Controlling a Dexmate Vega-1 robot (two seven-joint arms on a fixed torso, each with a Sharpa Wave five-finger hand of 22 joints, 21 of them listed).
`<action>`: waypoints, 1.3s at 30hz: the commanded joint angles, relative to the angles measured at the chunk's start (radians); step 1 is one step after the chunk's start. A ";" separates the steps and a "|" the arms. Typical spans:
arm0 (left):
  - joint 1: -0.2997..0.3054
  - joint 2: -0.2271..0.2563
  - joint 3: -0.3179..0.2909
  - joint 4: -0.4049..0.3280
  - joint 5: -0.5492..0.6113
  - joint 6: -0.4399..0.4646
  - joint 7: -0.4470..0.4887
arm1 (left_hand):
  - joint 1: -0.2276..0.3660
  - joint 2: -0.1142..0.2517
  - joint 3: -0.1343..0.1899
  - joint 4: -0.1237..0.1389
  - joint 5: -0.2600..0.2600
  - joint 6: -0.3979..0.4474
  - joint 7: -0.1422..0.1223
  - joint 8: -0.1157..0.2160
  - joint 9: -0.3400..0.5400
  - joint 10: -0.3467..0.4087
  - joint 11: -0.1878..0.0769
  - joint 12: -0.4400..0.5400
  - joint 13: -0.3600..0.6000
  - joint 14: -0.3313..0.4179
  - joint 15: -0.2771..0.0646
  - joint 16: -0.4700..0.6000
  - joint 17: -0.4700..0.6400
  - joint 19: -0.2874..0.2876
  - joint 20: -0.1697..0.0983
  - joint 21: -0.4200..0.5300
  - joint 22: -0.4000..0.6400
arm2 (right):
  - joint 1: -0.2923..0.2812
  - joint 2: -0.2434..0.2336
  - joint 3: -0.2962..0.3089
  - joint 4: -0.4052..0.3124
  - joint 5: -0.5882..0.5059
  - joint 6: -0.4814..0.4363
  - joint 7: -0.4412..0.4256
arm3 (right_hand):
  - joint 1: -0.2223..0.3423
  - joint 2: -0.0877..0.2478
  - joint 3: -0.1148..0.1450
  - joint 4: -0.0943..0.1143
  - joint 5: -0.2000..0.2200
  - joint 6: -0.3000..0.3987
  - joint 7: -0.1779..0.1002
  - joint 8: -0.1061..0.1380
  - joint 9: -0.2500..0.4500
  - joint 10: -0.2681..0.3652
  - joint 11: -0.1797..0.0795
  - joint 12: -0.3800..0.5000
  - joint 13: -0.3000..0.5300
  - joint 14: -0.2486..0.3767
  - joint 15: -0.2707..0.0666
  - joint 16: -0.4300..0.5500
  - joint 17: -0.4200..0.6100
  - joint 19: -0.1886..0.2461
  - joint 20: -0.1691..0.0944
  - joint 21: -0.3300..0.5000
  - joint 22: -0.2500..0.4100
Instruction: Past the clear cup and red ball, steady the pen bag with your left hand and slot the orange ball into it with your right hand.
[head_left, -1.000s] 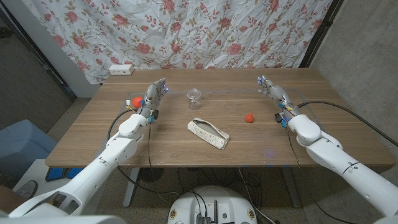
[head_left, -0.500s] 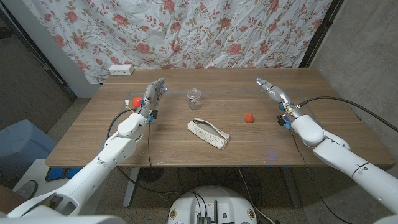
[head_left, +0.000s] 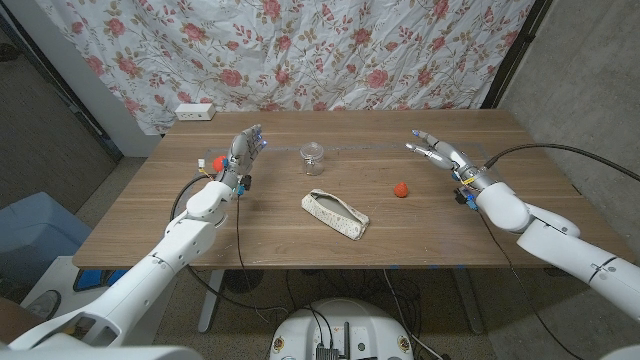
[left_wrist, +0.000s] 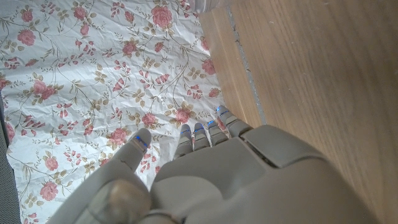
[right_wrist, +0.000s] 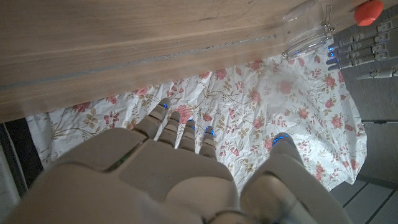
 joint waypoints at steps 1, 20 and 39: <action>0.010 0.010 -0.009 -0.023 0.009 0.013 0.026 | 0.011 0.079 0.003 -0.006 0.002 0.010 0.003 0.005 0.003 0.007 -0.001 0.004 0.005 0.010 -0.001 0.004 0.002 0.006 0.002 0.002 0.005 | -0.012 -0.100 0.008 -0.115 -0.097 -0.146 0.085 | 0.032 -0.009 0.006 -0.022 -0.003 -0.028 0.005 0.004 0.005 -0.028 -0.002 -0.003 0.003 -0.024 0.004 -0.003 -0.005 -0.015 0.003 0.002 0.002; 0.021 0.013 -0.014 -0.044 0.017 0.023 0.053 | 0.009 0.080 0.007 -0.007 0.001 0.014 0.002 0.004 0.004 0.011 -0.001 0.002 0.006 0.013 0.001 0.003 0.003 0.010 0.002 0.001 0.005 | 0.030 -0.213 -0.014 -0.264 -0.158 -0.330 0.275 | 0.141 -0.024 0.040 -0.085 -0.003 -0.086 0.026 0.024 0.013 -0.142 0.048 0.004 0.004 -0.111 0.059 0.003 -0.026 -0.052 0.028 0.008 0.002; 0.034 0.046 -0.026 -0.091 0.030 0.065 0.081 | 0.007 0.079 0.010 -0.010 0.000 0.014 0.005 0.002 0.004 0.017 0.008 0.001 0.006 0.017 0.009 0.003 0.003 0.017 0.005 0.001 0.005 | 0.132 -0.256 -0.089 -0.335 -0.232 -0.459 0.495 | 0.239 -0.027 0.081 -0.095 0.008 -0.046 0.027 0.051 0.020 -0.166 0.069 0.010 0.004 -0.125 0.091 0.012 -0.034 -0.049 0.040 0.009 0.001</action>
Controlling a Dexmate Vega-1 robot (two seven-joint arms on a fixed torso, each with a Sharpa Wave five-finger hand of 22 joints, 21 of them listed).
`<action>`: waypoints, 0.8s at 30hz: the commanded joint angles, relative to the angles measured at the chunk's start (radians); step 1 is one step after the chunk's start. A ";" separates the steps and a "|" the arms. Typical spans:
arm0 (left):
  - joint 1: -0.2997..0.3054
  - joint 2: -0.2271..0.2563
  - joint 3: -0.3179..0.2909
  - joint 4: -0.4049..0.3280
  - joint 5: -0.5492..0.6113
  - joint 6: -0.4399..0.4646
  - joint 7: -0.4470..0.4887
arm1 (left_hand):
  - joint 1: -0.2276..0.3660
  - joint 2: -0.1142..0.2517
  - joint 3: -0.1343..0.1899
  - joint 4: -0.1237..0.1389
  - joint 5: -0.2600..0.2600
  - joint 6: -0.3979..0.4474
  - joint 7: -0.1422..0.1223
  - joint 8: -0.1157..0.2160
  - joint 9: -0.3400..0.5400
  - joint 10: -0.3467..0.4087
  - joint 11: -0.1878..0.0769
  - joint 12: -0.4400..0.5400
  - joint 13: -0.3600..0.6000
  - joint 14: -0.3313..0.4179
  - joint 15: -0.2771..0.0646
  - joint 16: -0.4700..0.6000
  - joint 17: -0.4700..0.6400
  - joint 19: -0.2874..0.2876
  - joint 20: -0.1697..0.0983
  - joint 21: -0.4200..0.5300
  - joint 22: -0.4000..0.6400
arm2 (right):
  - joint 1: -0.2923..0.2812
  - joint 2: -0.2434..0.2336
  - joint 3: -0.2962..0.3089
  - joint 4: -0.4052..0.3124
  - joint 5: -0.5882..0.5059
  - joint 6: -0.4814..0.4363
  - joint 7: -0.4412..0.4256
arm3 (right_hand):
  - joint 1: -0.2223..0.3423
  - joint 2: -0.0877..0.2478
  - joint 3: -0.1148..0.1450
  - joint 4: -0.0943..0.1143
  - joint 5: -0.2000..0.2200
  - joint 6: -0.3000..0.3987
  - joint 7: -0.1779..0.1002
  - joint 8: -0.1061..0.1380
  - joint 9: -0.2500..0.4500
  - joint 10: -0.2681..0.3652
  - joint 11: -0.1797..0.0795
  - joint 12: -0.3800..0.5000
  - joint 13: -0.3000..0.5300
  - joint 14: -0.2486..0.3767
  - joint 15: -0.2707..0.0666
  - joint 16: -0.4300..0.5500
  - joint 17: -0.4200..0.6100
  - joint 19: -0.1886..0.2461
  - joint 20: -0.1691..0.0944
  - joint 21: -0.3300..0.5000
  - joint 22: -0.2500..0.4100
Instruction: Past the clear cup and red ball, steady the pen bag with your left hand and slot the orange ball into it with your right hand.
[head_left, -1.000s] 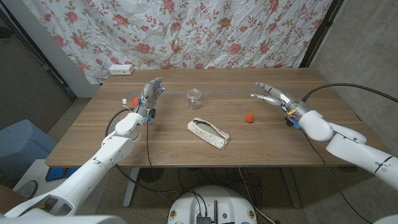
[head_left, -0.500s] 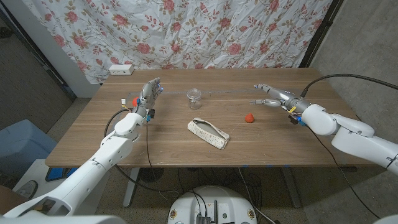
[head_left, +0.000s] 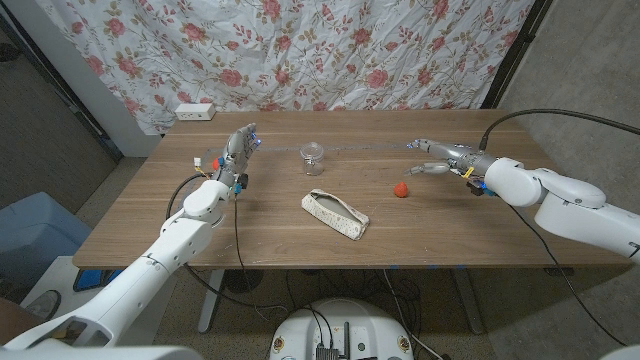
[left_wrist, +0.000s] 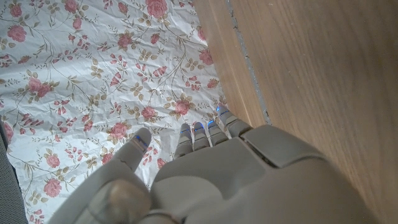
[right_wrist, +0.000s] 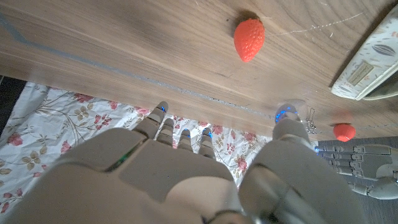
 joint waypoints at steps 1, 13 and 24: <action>0.009 0.017 -0.007 -0.023 0.005 0.018 0.011 | 0.007 0.079 0.006 -0.006 0.000 0.005 0.003 0.002 0.004 0.013 0.003 0.001 0.004 0.007 -0.002 0.003 0.003 0.010 -0.002 0.001 0.006 | 0.060 -0.024 -0.046 -0.044 -0.042 -0.071 0.134 | 0.019 -0.005 0.009 0.001 0.001 0.019 -0.004 0.012 0.006 -0.020 0.005 0.006 0.004 -0.006 0.019 0.004 -0.001 -0.001 0.015 0.002 0.004; 0.017 0.034 -0.004 -0.047 0.014 0.048 0.019 | 0.005 0.079 0.007 -0.006 -0.001 0.010 0.002 0.003 0.004 0.015 0.003 0.001 0.005 0.007 0.005 0.002 0.003 0.012 0.004 0.000 0.006 | 0.119 0.009 -0.121 -0.062 -0.150 -0.133 0.231 | 0.042 -0.014 0.017 0.004 0.003 0.037 -0.014 0.022 0.011 -0.035 0.013 0.006 0.005 -0.016 0.041 0.005 -0.001 -0.002 0.032 0.003 0.004; 0.023 0.028 0.001 -0.048 0.007 0.051 0.014 | 0.003 0.078 0.008 -0.005 -0.001 0.014 0.002 0.004 0.005 0.016 0.003 0.000 0.005 0.007 0.007 0.002 0.003 0.013 0.007 -0.001 0.006 | 0.161 0.044 -0.175 -0.067 -0.240 -0.190 0.311 | 0.062 -0.016 0.025 0.004 0.007 0.041 -0.014 0.026 0.015 -0.039 0.024 0.008 0.006 -0.016 0.048 0.008 -0.001 0.002 0.041 0.005 0.004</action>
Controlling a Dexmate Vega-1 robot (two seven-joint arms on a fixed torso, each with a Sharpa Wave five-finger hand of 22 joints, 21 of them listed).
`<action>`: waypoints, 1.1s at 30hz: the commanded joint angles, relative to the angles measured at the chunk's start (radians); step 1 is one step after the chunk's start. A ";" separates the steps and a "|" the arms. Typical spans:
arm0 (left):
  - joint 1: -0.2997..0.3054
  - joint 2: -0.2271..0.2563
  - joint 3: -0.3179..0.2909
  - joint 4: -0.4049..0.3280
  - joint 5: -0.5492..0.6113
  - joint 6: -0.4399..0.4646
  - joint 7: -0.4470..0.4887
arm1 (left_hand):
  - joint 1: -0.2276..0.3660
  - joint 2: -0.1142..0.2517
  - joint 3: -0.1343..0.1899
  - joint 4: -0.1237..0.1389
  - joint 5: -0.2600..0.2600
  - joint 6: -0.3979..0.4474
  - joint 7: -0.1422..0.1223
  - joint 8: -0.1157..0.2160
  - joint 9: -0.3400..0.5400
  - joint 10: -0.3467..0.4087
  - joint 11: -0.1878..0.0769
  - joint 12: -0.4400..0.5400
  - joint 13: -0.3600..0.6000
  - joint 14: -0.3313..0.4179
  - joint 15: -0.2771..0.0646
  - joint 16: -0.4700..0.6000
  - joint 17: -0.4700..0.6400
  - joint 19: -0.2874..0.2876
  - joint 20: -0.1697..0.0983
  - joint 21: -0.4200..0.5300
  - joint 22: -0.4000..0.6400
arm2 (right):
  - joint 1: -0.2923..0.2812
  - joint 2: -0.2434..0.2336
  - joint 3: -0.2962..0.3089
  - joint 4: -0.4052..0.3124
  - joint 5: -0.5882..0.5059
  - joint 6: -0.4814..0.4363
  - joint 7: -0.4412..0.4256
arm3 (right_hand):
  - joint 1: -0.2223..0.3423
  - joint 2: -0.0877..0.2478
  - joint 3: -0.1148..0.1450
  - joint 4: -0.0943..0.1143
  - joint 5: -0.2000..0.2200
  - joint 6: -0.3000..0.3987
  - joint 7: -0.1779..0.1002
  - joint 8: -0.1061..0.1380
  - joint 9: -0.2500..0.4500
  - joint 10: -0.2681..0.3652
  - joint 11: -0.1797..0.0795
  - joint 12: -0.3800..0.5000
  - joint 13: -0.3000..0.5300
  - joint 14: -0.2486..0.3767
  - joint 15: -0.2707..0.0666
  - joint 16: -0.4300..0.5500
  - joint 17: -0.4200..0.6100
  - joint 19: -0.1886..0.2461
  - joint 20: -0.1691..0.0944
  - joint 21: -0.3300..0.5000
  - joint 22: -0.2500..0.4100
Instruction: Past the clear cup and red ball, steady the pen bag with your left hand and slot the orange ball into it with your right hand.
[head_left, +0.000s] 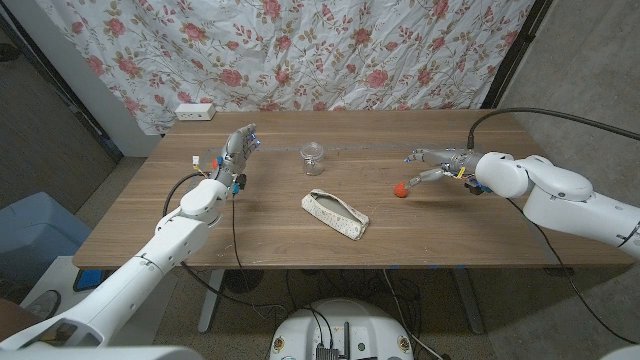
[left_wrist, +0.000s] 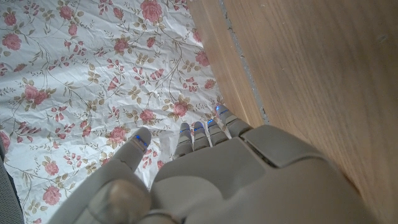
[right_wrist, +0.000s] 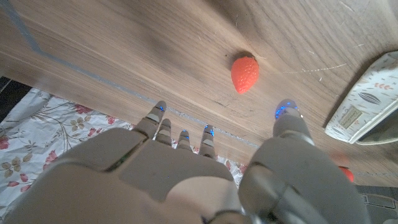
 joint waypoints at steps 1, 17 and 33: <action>0.007 0.002 0.006 -0.009 -0.002 0.015 0.002 | 0.003 0.078 0.004 -0.001 -0.001 0.011 -0.002 0.004 0.005 0.008 0.000 0.000 0.001 0.000 0.000 0.002 0.002 0.006 0.000 -0.001 0.006 | 0.045 0.034 -0.058 -0.006 -0.092 -0.056 0.085 | 0.015 -0.002 0.006 -0.001 0.007 0.004 -0.004 0.004 0.006 -0.009 0.006 0.004 0.003 0.003 0.010 0.004 0.003 0.001 0.010 0.005 0.002; 0.008 0.005 0.007 -0.005 0.000 0.014 -0.003 | 0.001 0.078 0.006 -0.002 -0.002 0.009 -0.003 0.002 0.005 0.008 0.001 -0.001 0.002 0.000 0.000 0.001 0.002 0.006 0.002 -0.002 0.006 | 0.081 0.093 -0.116 0.035 -0.188 -0.057 0.136 | 0.033 -0.001 0.014 0.005 0.011 0.042 -0.017 0.023 0.012 0.000 0.004 0.011 0.005 0.014 0.007 0.013 0.005 0.013 0.013 0.009 0.002; 0.027 0.008 0.000 -0.018 -0.001 0.014 0.012 | 0.001 0.077 0.008 -0.004 -0.002 0.011 -0.005 0.002 0.005 0.009 -0.002 -0.002 0.002 0.000 -0.001 0.001 0.001 0.008 0.005 -0.002 0.006 | 0.090 0.134 -0.137 0.087 -0.234 -0.029 0.130 | 0.049 0.001 0.022 0.009 0.010 0.071 -0.028 0.039 0.017 0.015 -0.002 0.018 0.007 0.037 -0.002 0.025 0.008 0.040 0.009 0.016 0.003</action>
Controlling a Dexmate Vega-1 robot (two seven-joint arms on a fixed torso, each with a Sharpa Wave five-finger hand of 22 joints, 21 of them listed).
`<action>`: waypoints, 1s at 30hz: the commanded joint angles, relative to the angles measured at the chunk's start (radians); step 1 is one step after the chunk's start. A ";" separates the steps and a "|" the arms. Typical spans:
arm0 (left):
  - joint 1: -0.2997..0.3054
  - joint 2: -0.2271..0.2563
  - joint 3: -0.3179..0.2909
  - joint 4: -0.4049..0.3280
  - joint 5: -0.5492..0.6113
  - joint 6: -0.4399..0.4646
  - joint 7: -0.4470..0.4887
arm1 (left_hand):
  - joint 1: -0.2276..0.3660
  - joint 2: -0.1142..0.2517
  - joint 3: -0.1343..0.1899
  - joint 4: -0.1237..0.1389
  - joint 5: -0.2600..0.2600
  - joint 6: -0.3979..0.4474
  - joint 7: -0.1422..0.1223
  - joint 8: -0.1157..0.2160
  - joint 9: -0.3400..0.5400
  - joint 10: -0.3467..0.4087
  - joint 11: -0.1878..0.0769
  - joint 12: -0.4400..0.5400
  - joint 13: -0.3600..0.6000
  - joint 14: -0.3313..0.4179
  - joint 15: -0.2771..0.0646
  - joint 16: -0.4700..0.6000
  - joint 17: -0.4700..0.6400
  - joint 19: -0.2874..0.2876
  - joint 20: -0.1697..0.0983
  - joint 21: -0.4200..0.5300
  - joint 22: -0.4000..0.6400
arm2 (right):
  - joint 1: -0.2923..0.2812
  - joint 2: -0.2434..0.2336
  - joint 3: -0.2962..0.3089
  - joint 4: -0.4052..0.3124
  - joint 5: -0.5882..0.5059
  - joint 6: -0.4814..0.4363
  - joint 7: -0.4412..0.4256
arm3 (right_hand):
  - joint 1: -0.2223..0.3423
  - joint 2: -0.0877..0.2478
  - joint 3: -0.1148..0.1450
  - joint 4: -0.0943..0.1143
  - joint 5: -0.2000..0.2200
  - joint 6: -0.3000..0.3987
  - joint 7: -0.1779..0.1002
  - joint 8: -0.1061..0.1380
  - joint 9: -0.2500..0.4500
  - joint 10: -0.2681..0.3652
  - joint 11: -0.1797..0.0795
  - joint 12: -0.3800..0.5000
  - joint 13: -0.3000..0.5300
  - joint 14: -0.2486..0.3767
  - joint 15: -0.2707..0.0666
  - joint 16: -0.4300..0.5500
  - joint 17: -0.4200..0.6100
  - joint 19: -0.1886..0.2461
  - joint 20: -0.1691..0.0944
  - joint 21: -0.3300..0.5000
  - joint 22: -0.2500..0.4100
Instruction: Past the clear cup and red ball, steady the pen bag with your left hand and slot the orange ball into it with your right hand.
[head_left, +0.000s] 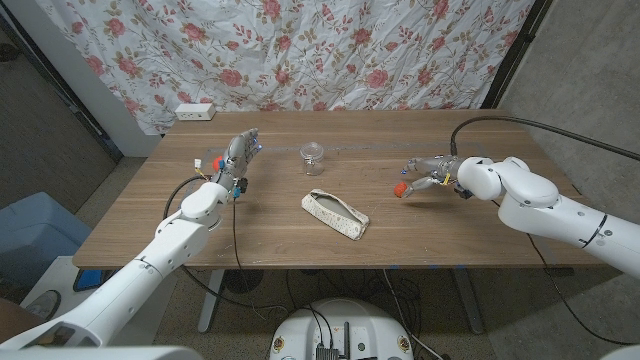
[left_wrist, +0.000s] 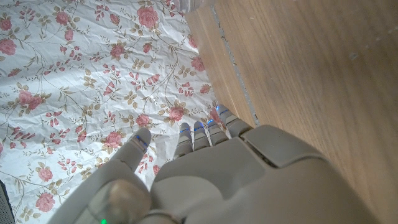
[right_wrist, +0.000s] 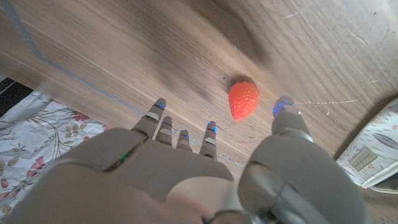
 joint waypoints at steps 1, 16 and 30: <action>0.012 0.005 -0.005 -0.011 0.001 0.006 0.011 | 0.001 0.077 0.005 -0.001 -0.002 0.006 0.001 0.002 0.005 0.009 -0.002 -0.002 0.002 0.001 -0.002 0.001 0.001 0.008 0.005 -0.002 0.001 | 0.009 0.031 -0.015 0.036 -0.034 0.020 0.003 | 0.019 0.000 0.007 0.002 0.004 0.013 -0.006 0.011 0.003 0.006 -0.001 0.008 0.002 0.012 0.002 0.011 0.006 0.010 -0.003 0.008 0.003; 0.032 -0.006 -0.012 -0.020 -0.006 -0.010 0.024 | 0.000 0.075 0.006 -0.003 -0.002 0.009 0.000 0.002 0.005 0.010 -0.002 -0.003 0.002 0.001 0.000 0.000 0.001 0.009 0.006 -0.003 0.001 | -0.005 0.051 -0.016 0.062 -0.051 0.022 -0.035 | 0.032 0.000 0.011 0.005 -0.001 0.062 -0.019 0.035 0.006 0.033 -0.006 0.016 0.003 0.042 0.000 0.024 0.011 0.039 -0.004 0.013 0.004; 0.026 -0.005 -0.011 -0.020 -0.007 0.003 0.027 | -0.001 0.075 0.007 -0.004 -0.003 0.011 0.000 0.002 0.005 0.010 0.001 -0.003 0.002 0.001 0.000 0.000 0.001 0.011 0.008 -0.003 0.001 | -0.016 0.070 -0.019 0.091 -0.064 0.054 -0.107 | 0.089 0.003 0.029 -0.003 -0.013 0.187 -0.053 0.092 0.006 0.078 -0.030 0.023 0.002 0.085 -0.013 0.038 0.013 0.077 -0.016 0.013 0.004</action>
